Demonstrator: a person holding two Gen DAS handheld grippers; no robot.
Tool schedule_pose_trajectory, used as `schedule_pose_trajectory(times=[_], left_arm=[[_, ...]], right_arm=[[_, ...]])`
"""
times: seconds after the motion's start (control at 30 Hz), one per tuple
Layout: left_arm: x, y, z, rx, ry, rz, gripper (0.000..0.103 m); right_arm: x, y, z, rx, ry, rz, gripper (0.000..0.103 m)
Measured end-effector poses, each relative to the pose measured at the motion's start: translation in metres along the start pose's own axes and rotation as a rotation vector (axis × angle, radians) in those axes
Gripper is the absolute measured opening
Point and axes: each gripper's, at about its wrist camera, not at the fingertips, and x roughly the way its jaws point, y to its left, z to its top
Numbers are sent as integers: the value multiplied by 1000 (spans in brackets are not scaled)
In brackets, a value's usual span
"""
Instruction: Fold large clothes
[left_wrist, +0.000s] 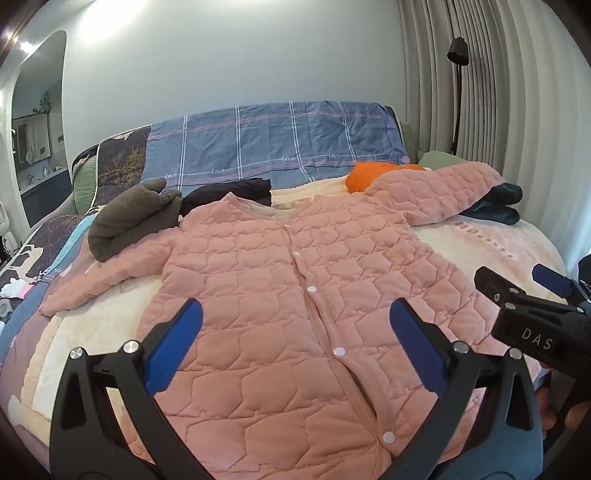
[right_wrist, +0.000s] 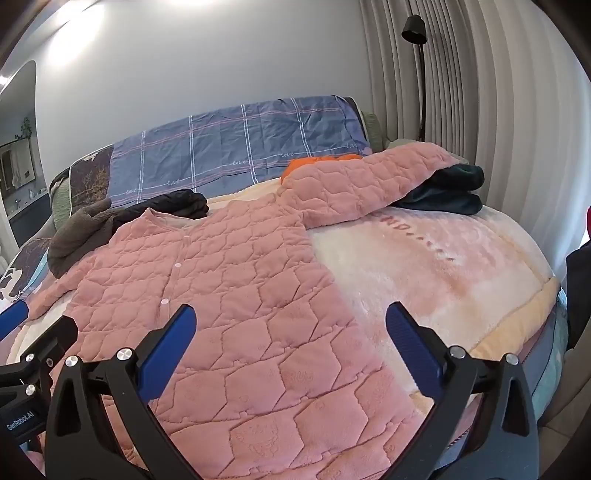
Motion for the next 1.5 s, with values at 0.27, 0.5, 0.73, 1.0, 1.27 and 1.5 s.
schedule_pose_trajectory(times=[0.27, 0.5, 0.73, 1.0, 1.27, 1.5], left_arm=[[8, 2, -3, -4, 35, 11, 101], [10, 6, -6, -13, 46, 17, 101], [12, 7, -7, -16, 51, 7, 101], [17, 9, -10, -35, 75, -14, 101], [16, 9, -12, -37, 70, -25, 101], [14, 9, -12, -43, 62, -18, 101]], right_arm=[[9, -7, -6, 24, 41, 9, 102], [9, -6, -7, 12, 32, 11, 102], [11, -4, -8, 8, 49, 14, 102], [10, 0, -9, -13, 43, 17, 102], [9, 2, -7, -38, 40, -16, 102], [7, 2, -7, -20, 16, -19, 102]])
